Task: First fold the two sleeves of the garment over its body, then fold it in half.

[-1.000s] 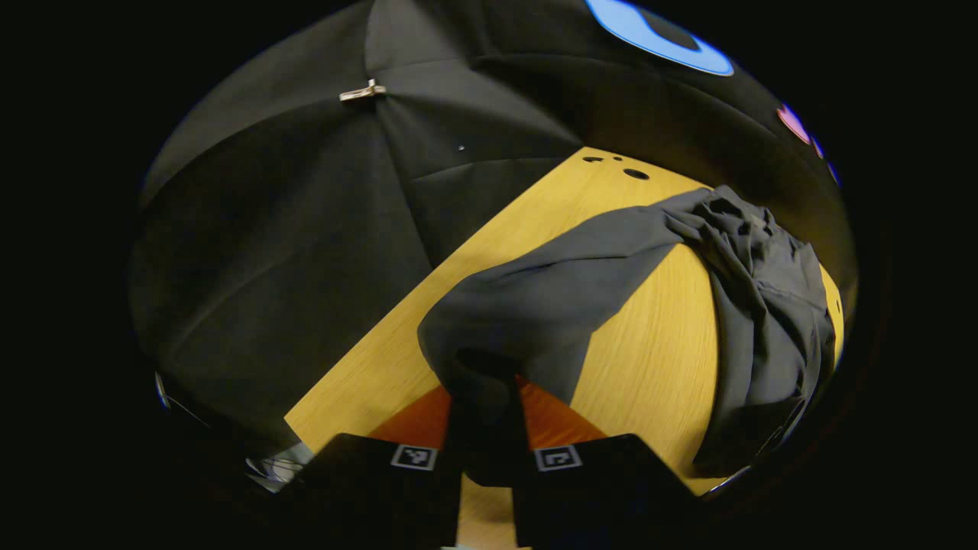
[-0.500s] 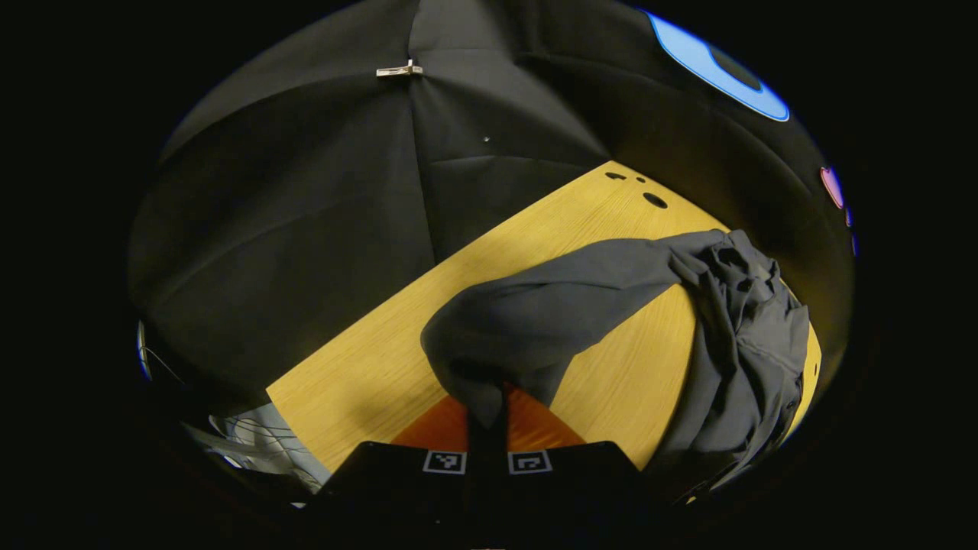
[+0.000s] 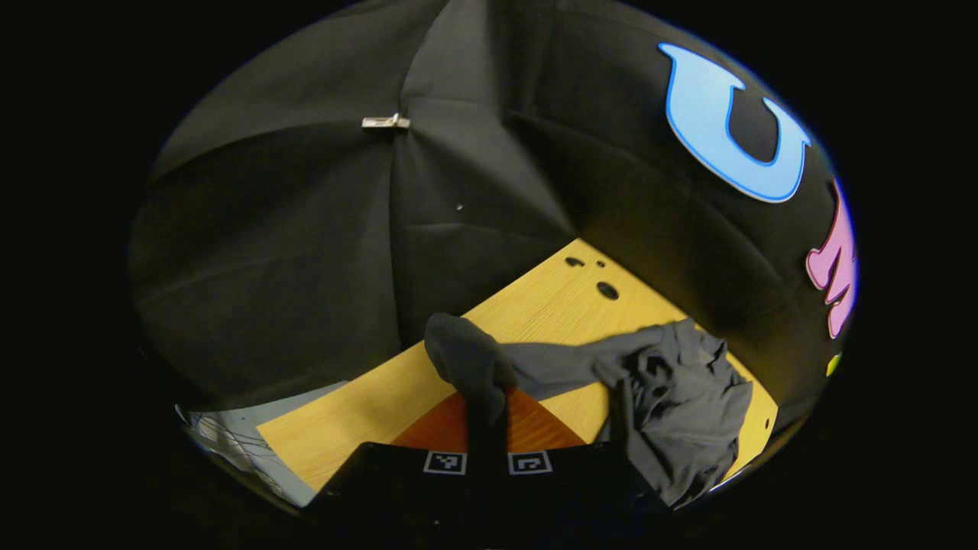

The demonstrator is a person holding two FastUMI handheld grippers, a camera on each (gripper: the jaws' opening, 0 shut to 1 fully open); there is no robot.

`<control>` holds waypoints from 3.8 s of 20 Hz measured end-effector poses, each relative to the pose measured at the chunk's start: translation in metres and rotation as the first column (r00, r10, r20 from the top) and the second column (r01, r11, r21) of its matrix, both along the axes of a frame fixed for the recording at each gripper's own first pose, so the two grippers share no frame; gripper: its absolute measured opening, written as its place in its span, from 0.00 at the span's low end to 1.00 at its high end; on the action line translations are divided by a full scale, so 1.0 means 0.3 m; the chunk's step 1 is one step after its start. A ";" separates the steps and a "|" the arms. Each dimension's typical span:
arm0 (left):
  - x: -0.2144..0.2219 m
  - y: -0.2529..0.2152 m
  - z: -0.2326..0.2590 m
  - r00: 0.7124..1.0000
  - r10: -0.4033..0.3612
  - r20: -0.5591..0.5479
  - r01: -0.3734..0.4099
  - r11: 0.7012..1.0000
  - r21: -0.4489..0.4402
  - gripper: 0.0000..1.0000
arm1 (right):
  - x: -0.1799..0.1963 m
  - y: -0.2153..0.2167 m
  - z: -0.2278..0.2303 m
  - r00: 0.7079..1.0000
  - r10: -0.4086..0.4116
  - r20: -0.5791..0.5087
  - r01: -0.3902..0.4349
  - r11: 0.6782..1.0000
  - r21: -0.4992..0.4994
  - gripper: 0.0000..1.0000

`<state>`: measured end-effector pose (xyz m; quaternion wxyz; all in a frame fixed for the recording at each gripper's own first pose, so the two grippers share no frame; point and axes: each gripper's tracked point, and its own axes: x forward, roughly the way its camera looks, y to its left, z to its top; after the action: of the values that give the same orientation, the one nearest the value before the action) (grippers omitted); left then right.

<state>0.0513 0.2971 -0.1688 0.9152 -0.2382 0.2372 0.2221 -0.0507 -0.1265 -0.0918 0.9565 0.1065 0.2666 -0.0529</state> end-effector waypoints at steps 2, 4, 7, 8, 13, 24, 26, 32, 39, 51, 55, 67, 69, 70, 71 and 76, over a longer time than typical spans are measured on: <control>0.078 -0.019 0.086 0.999 -0.042 0.017 0.042 0.998 0.036 0.05 | -0.025 -0.034 -0.007 0.999 -0.034 -0.003 0.034 0.999 -0.002 0.99; 0.148 -0.084 0.178 0.995 -0.091 0.036 0.089 0.995 0.052 0.05 | -0.040 -0.063 -0.020 0.997 -0.073 -0.004 0.073 0.997 0.009 0.99; 0.269 -0.200 0.299 0.980 -0.191 0.060 0.182 0.975 0.125 0.05 | -0.071 -0.069 -0.070 0.995 -0.102 -0.023 0.103 0.994 0.047 0.99; 0.302 -0.236 0.323 0.973 -0.226 0.051 0.215 0.963 0.164 0.05 | -0.079 -0.072 -0.089 0.993 -0.111 -0.031 0.112 0.992 0.051 0.99; 0.494 -0.537 0.411 0.917 -0.395 0.045 0.378 0.901 0.215 0.05 | -0.105 -0.112 -0.149 0.985 -0.160 -0.060 0.162 0.986 0.039 0.99; 0.722 -1.268 0.266 0.651 -0.746 -0.137 0.742 0.589 0.321 0.05 | -0.120 -0.098 -0.244 0.978 -0.139 -0.157 0.147 0.988 0.036 0.99; 0.739 -1.375 0.212 0.599 -0.778 -0.187 0.786 0.529 0.321 0.05 | -0.121 -0.093 -0.265 0.976 -0.135 -0.173 0.144 0.989 0.040 0.99; 0.801 -1.591 0.056 0.514 -0.813 -0.273 0.850 0.438 0.294 0.06 | -0.098 -0.097 -0.322 0.968 -0.123 -0.220 0.138 0.989 0.056 0.99; 0.825 -1.627 -0.028 0.586 -0.772 -0.246 0.809 0.542 0.227 0.19 | -0.062 -0.083 -0.340 0.967 -0.085 -0.239 0.104 0.992 0.067 0.99; 0.484 -1.262 0.048 0.616 -0.758 -0.213 0.784 0.566 0.255 0.97 | 0.001 0.081 -0.335 0.971 0.042 -0.234 -0.025 0.997 0.075 0.99; 0.258 -1.066 -0.021 0.664 -0.714 -0.222 0.747 0.637 0.190 0.97 | -0.007 0.170 -0.377 0.957 0.098 -0.273 -0.076 0.993 0.090 0.99; -0.196 -0.762 -0.348 0.735 -0.575 -0.359 0.634 0.771 0.064 0.96 | -0.098 0.403 -0.560 0.884 0.197 -0.424 -0.166 0.980 0.109 0.99; -0.231 -0.740 -0.394 0.733 -0.565 -0.379 0.626 0.779 0.049 0.92 | -0.112 0.427 -0.585 0.872 0.211 -0.442 -0.184 0.977 0.105 0.99; -0.240 -0.739 -0.409 0.733 -0.563 -0.382 0.621 0.783 0.037 0.96 | -0.123 0.436 -0.602 0.863 0.215 -0.457 -0.190 0.977 0.102 0.99; -0.244 -0.737 -0.422 0.734 -0.561 -0.384 0.617 0.786 0.030 0.97 | -0.139 0.438 -0.618 0.854 0.216 -0.473 -0.194 0.976 0.095 0.99; -0.287 -0.725 -0.508 0.721 -0.546 -0.428 0.605 0.796 0.005 0.96 | -0.174 0.444 -0.702 0.824 0.207 -0.528 -0.190 0.978 0.087 0.99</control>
<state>-0.0346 0.0797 -0.3214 0.8835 -0.0343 0.4669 -0.0130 -0.1029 0.0068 -0.3023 0.8430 0.0740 0.5324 0.0233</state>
